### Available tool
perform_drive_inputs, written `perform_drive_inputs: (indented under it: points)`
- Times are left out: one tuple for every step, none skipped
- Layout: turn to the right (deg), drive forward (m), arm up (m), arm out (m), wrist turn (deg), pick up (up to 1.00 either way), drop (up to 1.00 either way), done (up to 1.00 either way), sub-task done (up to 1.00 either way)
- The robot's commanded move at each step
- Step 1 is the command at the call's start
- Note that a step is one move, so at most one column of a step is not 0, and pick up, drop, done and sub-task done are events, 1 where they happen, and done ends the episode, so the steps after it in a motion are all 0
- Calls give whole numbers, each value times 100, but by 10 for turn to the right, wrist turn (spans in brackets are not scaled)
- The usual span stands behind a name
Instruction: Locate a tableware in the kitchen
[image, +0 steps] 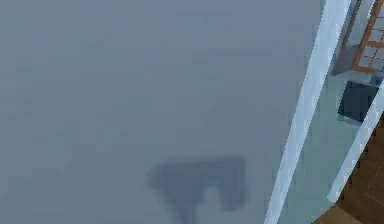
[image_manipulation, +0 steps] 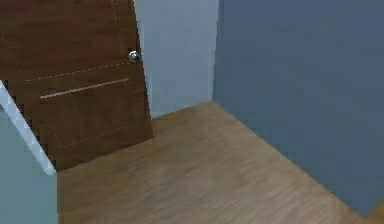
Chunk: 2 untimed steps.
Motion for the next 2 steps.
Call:
perform_drive_inputs:
  points:
    - [450, 0, 0, 0, 0, 0, 0, 0, 0]
    - [450, 0, 0, 0, 0, 0, 0, 0, 0]
